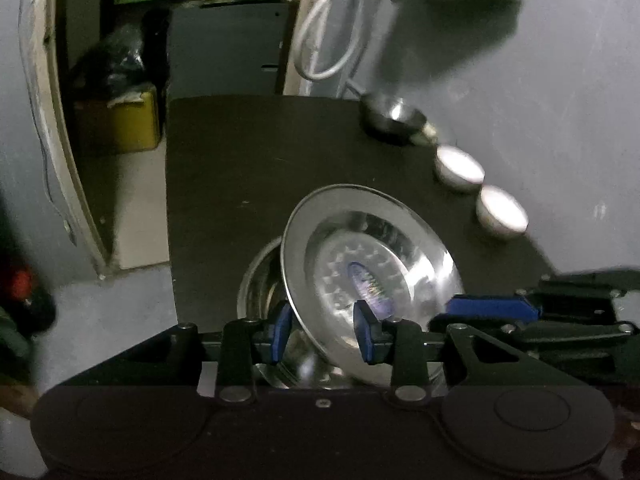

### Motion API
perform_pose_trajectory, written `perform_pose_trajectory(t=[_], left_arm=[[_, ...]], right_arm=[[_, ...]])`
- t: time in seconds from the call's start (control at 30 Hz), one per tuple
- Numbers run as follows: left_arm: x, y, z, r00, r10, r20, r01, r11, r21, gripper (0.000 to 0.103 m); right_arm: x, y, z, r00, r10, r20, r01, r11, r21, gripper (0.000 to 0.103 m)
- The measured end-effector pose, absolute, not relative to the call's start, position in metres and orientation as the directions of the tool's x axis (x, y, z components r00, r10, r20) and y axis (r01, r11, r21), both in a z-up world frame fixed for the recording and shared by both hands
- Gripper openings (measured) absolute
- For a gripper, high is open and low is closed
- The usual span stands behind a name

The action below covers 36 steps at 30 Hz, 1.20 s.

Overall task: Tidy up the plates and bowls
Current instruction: 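Lower the sticker plate onto the stacked plates and open the left gripper, then move the left gripper toward the small steel bowl with a handle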

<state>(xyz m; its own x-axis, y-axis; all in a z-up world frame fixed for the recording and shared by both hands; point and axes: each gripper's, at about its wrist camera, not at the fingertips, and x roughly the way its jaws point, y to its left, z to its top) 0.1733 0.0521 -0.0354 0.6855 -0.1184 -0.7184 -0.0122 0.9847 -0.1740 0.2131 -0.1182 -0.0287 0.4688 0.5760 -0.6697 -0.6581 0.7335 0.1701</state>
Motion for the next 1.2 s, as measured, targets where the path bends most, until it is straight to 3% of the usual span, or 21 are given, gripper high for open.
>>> perform_pose_trajectory(t=[0.23,0.4,0.57,0.9,1.07,1.2], left_arm=[[0.167,0.067,-0.033,0.679,-0.092,-0.728,-0.092,0.974,-0.209,0.036],[0.162,0.082,-0.023,0.711,-0.06,-0.7,-0.145,0.963,-0.229,0.051],[0.162,0.084,-0.02,0.723,-0.048,-0.689,-0.156,0.96,-0.231,0.076],[0.169,0.07,-0.021,0.713,-0.068,-0.697,-0.125,0.967,-0.222,0.089],[0.177,0.061,-0.023,0.693,-0.051,-0.72,-0.124,0.974,-0.188,0.098],[0.184,0.055,-0.022,0.679,-0.044,-0.733,-0.113,0.98,-0.164,0.102]], right_arm=[[0.206,-0.116,-0.025,0.448,0.61,-0.654,-0.675,0.71,0.2,0.021],[0.211,-0.123,-0.024,0.465,0.607,-0.645,-0.649,0.729,0.218,0.024],[0.216,-0.131,-0.026,0.487,0.593,-0.641,-0.617,0.753,0.228,0.042],[0.217,-0.138,-0.031,0.504,0.57,-0.649,-0.579,0.781,0.235,0.061],[0.22,-0.146,-0.035,0.514,0.55,-0.658,-0.54,0.804,0.25,0.086],[0.225,-0.158,-0.041,0.526,0.532,-0.664,-0.494,0.826,0.271,0.094]])
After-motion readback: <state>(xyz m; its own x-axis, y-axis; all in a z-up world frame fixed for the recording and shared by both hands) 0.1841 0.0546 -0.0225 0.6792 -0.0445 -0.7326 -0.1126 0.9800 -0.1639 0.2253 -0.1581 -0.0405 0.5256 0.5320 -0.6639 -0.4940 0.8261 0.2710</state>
